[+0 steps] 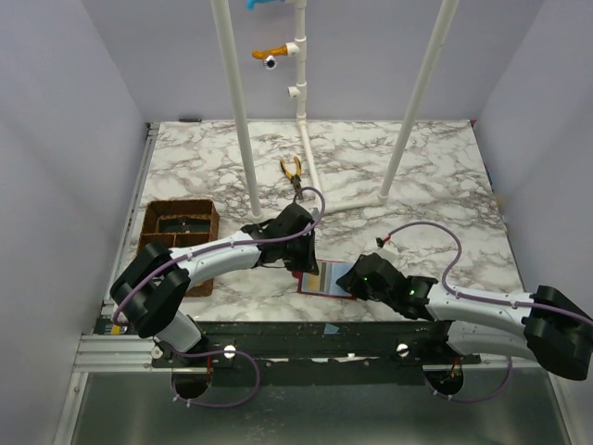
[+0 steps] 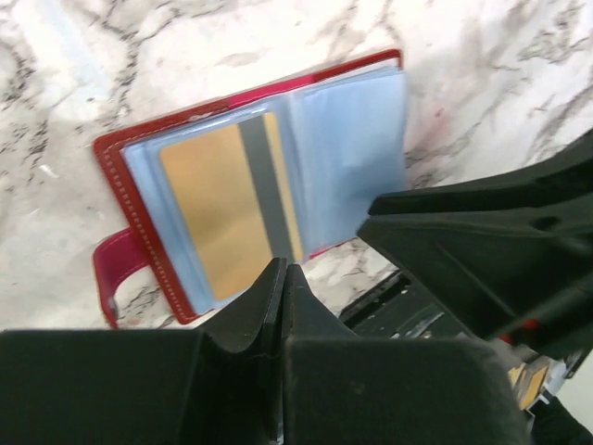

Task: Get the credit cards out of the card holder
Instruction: Remove the credit card from the card holder.

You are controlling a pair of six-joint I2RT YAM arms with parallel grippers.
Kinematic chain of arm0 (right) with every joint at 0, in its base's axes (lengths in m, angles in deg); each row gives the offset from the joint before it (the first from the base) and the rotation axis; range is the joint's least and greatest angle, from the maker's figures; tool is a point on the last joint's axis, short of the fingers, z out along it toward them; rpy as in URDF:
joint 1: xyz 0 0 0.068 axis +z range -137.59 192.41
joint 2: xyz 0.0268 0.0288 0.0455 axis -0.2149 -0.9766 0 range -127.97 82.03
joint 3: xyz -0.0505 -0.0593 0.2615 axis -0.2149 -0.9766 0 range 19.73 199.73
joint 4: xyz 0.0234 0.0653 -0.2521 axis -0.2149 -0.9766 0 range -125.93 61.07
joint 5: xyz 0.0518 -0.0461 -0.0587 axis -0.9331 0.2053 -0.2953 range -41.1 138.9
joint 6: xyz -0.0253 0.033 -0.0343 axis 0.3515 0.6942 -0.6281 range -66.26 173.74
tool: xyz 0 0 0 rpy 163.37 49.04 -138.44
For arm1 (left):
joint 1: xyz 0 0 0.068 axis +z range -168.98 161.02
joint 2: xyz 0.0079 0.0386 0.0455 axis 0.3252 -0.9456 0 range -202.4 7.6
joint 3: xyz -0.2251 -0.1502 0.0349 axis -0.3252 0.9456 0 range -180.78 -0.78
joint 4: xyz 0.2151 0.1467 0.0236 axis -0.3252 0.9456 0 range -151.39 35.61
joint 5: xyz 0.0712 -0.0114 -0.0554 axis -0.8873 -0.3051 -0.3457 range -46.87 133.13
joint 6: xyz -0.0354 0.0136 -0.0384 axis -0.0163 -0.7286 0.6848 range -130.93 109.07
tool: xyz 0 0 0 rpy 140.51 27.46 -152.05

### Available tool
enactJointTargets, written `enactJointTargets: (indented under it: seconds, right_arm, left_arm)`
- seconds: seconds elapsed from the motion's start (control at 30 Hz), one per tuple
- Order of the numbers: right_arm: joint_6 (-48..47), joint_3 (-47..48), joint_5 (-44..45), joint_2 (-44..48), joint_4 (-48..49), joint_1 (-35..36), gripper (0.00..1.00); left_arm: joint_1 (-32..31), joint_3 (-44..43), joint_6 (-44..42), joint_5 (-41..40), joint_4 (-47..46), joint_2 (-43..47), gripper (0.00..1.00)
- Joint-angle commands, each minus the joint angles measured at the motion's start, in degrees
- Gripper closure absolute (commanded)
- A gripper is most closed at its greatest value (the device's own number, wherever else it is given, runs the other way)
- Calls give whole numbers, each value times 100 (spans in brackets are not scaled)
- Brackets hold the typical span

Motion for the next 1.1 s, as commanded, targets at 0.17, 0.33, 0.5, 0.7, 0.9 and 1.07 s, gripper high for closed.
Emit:
enactJointTargets:
  seconds: [0.17,0.33,0.5,0.7,0.9,1.07]
  right_arm:
    - [-527,104,-1465,-555,1423,-639,70]
    - [-659,198,-1601,-845,1471,-906,70]
    - [-654,188,-1808,-1080,1641,-1053,71]
    - [-645,148,-1957,-1281,1763,-1073,73]
    - [-641,113,-2056,-1370,1858,-1167,75]
    - [-643,100,-2098,-1474,1910,-1212,78]
  left_arm:
    - [105,149,-255,-371,45,-212,100]
    - [131,141,-286,-462,75,-330,100]
    - [187,239,-239,-549,44,-331,100]
    - [213,240,-334,-514,-14,-440,100]
    - [218,248,-345,-446,-86,-533,100]
    - [214,301,-300,-405,-170,-593,100]
